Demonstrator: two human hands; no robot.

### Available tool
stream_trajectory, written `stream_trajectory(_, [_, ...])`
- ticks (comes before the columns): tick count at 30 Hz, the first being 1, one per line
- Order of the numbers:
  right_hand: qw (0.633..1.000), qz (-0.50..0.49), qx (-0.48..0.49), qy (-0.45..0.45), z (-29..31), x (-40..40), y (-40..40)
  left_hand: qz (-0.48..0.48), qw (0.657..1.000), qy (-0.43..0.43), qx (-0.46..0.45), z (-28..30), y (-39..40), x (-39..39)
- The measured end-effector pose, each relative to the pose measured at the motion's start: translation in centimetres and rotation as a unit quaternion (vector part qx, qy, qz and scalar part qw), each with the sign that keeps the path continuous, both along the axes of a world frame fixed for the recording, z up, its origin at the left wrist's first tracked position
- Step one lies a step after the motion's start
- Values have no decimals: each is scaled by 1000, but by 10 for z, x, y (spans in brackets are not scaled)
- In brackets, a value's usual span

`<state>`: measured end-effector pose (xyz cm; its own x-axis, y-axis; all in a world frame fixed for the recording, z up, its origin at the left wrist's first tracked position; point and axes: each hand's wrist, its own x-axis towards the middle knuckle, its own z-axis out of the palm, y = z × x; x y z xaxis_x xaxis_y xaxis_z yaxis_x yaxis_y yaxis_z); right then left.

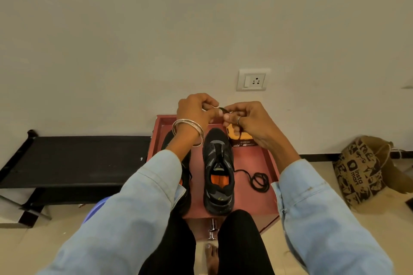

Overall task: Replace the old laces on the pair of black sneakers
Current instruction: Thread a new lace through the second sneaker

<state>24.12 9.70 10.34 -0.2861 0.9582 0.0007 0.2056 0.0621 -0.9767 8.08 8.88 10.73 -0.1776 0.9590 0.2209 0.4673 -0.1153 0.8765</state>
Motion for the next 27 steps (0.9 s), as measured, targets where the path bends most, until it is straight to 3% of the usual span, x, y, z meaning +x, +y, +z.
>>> stream_trajectory(2, [982, -16, 81, -172, -2, 9, 7, -7, 1000, 22, -17, -7, 1, -4])
stream_trajectory(4, [921, 21, 156, -356, -3, 17, 14, -22, 999, 39, -29, -16, 1, -4])
stream_trajectory(6, [885, 54, 169, -430, -5, 15, 17, -37, 998, 18, -45, -28, 1, -1])
stream_trajectory(8, [903, 79, 156, -392, -18, 6, 20, -39, 997, -1, -61, -41, 5, 3])
stream_trajectory(11, [983, 54, 17, -176, -49, -6, 20, -11, 997, -7, -81, -60, 13, 3])
stream_trajectory(14, [996, -4, -34, -88, -81, -4, 27, 2, 991, -65, -117, -79, 18, -2])
stream_trajectory(19, [992, -71, -42, -95, -121, -5, 42, 50, 978, -101, -173, -119, 31, -5])
stream_trajectory(24, [976, -135, -58, -160, -157, -15, 56, 27, 961, -1, -276, -150, 38, 8])
stream_trajectory(27, [968, -158, -60, -183, -168, -23, 61, 4, 959, 46, -280, -158, 41, 13])
